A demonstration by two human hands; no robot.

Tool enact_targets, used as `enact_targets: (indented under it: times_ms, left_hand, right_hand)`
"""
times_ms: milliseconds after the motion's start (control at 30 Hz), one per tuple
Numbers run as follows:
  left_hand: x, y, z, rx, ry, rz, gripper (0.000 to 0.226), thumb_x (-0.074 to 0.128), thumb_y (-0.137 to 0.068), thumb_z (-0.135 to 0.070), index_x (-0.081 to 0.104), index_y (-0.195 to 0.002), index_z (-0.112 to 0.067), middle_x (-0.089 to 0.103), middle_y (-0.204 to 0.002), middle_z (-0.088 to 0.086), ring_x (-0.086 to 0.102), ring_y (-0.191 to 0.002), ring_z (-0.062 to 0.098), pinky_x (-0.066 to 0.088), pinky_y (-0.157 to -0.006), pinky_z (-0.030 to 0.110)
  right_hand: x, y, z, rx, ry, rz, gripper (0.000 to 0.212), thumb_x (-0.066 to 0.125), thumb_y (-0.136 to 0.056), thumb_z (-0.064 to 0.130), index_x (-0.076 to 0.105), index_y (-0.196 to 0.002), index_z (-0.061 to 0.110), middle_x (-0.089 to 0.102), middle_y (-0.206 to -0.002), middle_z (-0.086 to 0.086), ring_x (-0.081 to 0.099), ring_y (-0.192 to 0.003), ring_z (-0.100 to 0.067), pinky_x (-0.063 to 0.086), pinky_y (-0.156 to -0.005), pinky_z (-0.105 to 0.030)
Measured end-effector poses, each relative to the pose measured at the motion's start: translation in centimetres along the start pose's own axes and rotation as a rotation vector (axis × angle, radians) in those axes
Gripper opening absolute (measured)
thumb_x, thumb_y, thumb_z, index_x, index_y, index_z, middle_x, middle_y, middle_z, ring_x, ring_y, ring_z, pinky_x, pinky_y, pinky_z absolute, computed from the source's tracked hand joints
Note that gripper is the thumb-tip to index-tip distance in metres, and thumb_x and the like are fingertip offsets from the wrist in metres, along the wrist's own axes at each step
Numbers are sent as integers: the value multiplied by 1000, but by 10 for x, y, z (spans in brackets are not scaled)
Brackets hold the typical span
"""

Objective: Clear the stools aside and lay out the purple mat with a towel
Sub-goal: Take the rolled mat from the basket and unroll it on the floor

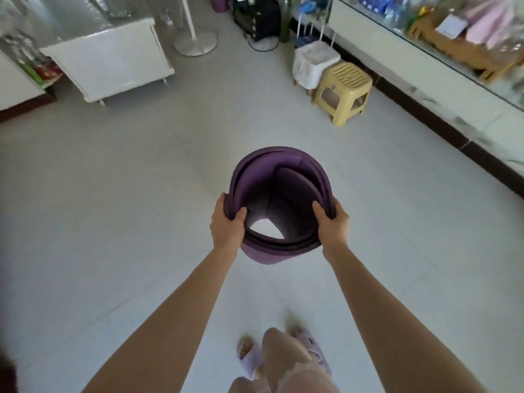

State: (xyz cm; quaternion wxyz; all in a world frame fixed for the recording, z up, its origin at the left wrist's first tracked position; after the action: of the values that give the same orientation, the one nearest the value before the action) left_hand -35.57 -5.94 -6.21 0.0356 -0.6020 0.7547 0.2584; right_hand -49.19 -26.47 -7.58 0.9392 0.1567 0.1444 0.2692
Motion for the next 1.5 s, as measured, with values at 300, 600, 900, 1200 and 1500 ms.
enact_targets:
  times_ms: [300,600,900,1200,1500]
  left_hand:
    - [3,-97,-1,27,-62,201,57,61,-89,-12,41,-141,-14,55,-134,9,51,-123,29,39,-108,42]
    - [-12,-180,-8,88,-194,339,57,63,-88,-13,41,-141,-11,54,-136,10,51,-124,29,39,-107,37]
    - [-61,-254,-1,102,-254,460,61,65,-86,-15,40,-142,-13,55,-134,9,53,-121,30,41,-104,36]
    - [-102,-309,23,133,-362,578,57,66,-87,-17,40,-137,-7,59,-125,9,58,-110,28,43,-93,31]
    - [-103,-312,55,93,-408,608,76,65,-88,-25,23,-149,-10,36,-151,9,37,-137,26,29,-109,31]
  right_hand:
    - [55,-17,-11,42,-64,-241,29,63,-89,22,62,-118,21,67,-98,5,63,-97,-20,50,-93,-36]
    - [122,-19,-26,135,-130,-403,36,62,-90,24,60,-125,19,68,-106,0,63,-101,-22,51,-95,-39]
    - [207,-6,-23,144,-156,-533,33,64,-88,25,62,-121,21,70,-102,1,64,-100,-23,51,-95,-43]
    - [284,18,-37,154,-201,-635,30,63,-89,22,63,-119,20,69,-101,2,64,-99,-20,51,-94,-38]
    - [303,21,-72,218,-159,-636,34,63,-89,23,61,-123,19,69,-107,1,63,-103,-20,49,-98,-40]
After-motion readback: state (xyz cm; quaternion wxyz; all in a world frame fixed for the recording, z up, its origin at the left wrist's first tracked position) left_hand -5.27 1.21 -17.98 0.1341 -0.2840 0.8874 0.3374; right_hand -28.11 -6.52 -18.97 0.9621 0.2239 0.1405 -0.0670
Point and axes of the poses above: each hand's wrist, its own y-axis away from the middle knuckle, its own x-axis out of the palm, z = x × y, the point moved 7 cm from there along -y, towards the middle knuckle
